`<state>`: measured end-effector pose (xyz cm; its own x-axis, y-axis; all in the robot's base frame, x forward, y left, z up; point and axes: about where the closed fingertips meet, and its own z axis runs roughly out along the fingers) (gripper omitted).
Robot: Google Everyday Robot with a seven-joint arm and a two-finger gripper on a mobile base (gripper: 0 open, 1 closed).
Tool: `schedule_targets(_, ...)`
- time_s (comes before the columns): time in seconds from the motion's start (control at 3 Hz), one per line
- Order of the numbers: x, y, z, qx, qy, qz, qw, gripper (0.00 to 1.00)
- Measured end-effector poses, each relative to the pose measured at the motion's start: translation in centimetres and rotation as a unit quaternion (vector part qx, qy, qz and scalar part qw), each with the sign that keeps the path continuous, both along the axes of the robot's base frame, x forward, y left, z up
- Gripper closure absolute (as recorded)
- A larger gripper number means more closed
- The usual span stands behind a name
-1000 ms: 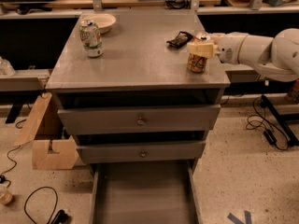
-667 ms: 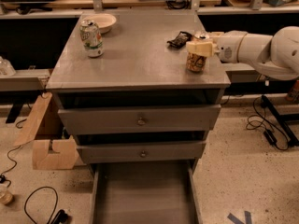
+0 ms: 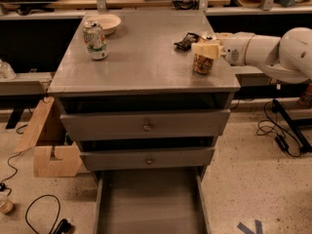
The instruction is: Pick orange can from bottom drawer and place on counter
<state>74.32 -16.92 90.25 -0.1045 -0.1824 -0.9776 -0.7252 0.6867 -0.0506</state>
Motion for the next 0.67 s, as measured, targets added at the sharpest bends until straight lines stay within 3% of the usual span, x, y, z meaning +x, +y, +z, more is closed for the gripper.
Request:
schedule_targets(0.33,0.05,0.32,-0.06,0.0,0.0,0.002,1.0,0.0)
schedule_targets(0.67,0.05,0.33,-0.06,0.0,0.0,0.002,1.0,0.0)
